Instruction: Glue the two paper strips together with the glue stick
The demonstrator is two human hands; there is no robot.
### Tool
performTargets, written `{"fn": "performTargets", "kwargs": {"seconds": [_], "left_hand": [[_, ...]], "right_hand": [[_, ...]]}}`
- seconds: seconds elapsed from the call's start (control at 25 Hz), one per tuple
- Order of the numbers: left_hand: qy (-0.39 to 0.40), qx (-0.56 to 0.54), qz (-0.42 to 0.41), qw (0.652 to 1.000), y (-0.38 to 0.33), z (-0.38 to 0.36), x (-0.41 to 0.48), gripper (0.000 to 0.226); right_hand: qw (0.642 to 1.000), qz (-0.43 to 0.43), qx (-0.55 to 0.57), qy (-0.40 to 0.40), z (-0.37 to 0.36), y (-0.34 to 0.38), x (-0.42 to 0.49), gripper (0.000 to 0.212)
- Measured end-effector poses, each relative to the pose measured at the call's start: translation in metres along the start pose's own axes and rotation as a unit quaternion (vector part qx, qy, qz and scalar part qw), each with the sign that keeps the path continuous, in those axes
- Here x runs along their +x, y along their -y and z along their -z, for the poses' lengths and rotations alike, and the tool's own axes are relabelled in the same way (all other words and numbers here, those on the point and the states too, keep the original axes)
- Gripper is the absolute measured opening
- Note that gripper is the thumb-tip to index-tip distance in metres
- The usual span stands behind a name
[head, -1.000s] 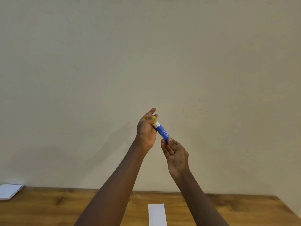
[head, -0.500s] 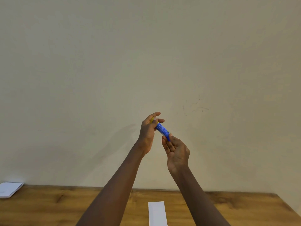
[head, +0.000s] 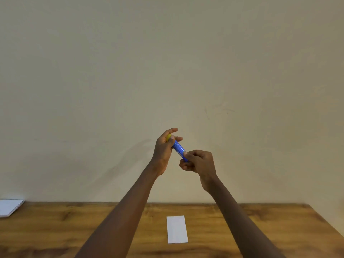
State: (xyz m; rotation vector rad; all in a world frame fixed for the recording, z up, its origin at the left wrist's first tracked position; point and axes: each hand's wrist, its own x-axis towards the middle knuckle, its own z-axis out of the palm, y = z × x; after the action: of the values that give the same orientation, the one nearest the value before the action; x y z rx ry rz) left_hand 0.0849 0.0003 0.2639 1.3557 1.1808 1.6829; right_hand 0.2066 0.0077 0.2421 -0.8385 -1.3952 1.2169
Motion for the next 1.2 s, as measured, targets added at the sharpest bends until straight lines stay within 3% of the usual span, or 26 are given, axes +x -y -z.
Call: {"fn": "performTargets", "kwargs": {"seconds": [0.12,0.2,0.28,0.4,0.68,0.88,1.2], "left_hand": [[0.066,0.093,0.006,0.993,0.015,-0.017,-0.001,0.033],[0.099,0.137,0.009,0.986,0.03,-0.036,-0.005,0.037],[0.125,0.143,0.024,0.982,0.051,-0.054,-0.007,0.049],[0.106,0.141,0.098,0.979,0.094,-0.063,-0.01,0.066],[0.021,0.267,0.245,0.932,0.213,-0.031,-0.032,0.063],[0.044,0.344,0.275,0.896,0.263,-0.013,-0.042,0.064],[0.087,0.386,0.295,0.87,0.286,0.007,-0.054,0.072]], "right_hand": [[0.962,0.051,-0.257,0.077,0.014,-0.021,0.005,0.02],[0.94,0.081,-0.325,0.063,0.023,-0.041,0.006,0.02],[0.94,0.068,-0.333,0.034,0.041,-0.063,0.008,0.018],[0.952,-0.018,-0.304,-0.016,0.082,-0.104,0.01,0.023],[0.925,-0.14,-0.35,-0.045,0.151,-0.211,-0.002,0.019],[0.912,-0.184,-0.361,-0.066,0.157,-0.255,-0.01,0.018],[0.914,-0.179,-0.35,-0.103,0.155,-0.274,-0.011,0.021]]}}
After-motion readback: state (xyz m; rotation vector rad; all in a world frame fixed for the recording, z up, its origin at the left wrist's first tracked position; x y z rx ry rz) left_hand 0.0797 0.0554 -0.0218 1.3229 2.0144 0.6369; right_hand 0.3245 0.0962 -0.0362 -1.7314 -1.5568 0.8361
